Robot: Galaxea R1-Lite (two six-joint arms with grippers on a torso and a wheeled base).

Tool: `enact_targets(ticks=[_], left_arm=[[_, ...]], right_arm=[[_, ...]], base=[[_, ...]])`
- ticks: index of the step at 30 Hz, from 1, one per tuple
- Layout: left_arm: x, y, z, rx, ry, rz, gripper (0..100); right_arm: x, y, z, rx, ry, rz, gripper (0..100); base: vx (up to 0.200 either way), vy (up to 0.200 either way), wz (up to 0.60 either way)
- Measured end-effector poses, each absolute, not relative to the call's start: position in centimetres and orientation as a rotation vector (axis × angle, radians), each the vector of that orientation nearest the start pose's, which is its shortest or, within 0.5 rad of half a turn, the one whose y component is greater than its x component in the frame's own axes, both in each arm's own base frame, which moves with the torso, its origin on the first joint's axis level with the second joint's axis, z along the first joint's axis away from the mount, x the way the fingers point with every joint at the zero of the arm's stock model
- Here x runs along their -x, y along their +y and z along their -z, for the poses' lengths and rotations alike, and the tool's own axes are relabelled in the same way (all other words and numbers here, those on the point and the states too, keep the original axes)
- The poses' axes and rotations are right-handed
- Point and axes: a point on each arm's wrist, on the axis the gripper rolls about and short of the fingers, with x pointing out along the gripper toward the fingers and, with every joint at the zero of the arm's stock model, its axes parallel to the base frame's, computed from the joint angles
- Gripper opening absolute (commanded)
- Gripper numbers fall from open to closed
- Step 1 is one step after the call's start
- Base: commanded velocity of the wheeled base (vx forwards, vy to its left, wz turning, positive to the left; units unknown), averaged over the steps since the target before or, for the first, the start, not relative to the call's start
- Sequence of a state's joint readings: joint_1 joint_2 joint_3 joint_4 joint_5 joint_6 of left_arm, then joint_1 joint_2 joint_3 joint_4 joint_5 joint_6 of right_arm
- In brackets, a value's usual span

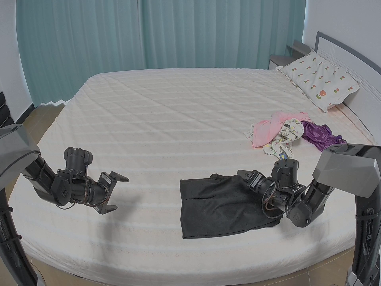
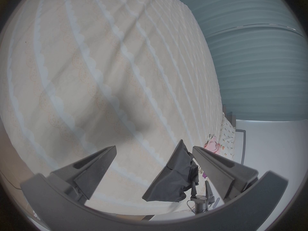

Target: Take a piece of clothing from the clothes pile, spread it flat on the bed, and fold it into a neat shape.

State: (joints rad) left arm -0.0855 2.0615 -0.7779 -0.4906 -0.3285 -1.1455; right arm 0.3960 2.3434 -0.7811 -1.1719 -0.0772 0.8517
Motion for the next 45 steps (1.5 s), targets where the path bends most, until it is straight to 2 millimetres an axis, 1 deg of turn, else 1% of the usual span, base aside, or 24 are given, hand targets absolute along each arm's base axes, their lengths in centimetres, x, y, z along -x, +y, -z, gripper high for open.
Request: enact_targets(ticks=[3, 5, 8, 11, 15, 19, 27, 28, 32, 37, 45], left_arm=[[-33.2, -3.6, -4.6, 1.162, 0.934, -0.106, 100], [-33.2, -3.6, -4.6, 1.162, 0.934, -0.107, 100], [-33.2, -3.6, -4.6, 1.162, 0.934, -0.107, 100], [-33.3, -3.6, -4.6, 1.162, 0.934, -0.106, 100], [-33.3, -3.6, -4.7, 1.162, 0.933, -0.107, 100], [-33.3, -3.6, -4.7, 1.162, 0.932, -0.107, 100], [-33.2, -3.6, -4.6, 1.162, 0.933, -0.108, 100], [-33.2, -3.6, -4.6, 1.162, 0.933, -0.108, 100], [-33.2, -3.6, -4.6, 1.162, 0.934, -0.108, 100], [-33.3, -3.6, -4.6, 1.158, 0.929, -0.114, 100], [-33.3, -3.7, -4.5, 1.156, 0.931, -0.118, 100]], right_arm=[[-37.0, 14.1, -0.4, -0.759, 0.439, -0.124, 100], [-38.5, 13.5, -0.4, -0.771, 0.404, -0.108, 100], [-40.3, 11.8, 0.2, -0.781, 0.377, -0.061, 100], [-41.2, 10.1, 0.8, -0.787, 0.369, -0.018, 100], [-41.4, 9.1, 1.7, -0.788, 0.39, -0.004, 100], [-41.2, 8.3, 2.2, -0.768, 0.425, -0.036, 100], [-41.6, 7.6, 2.9, -0.631, 0.454, -0.134, 100], [-41.8, 7.5, 3.0, -0.623, 0.456, -0.136, 0], [-42.8, 7.4, 3.4, -0.606, 0.449, -0.135, 0], [-44.1, 6.3, 3.7, -0.613, 0.42, -0.107, 0], [-44.6, 5.2, 4.2, -0.646, 0.408, -0.069, 0]], base=[[0.0, 0.0, 0.0], [0.0, 0.0, 0.0], [0.0, 0.0, 0.0], [0.0, 0.0, 0.0], [0.0, 0.0, 0.0], [0.0, 0.0, 0.0], [0.0, 0.0, 0.0], [0.0, 0.0, 0.0], [0.0, 0.0, 0.0], [0.0, 0.0, 0.0], [0.0, 0.0, 0.0]])
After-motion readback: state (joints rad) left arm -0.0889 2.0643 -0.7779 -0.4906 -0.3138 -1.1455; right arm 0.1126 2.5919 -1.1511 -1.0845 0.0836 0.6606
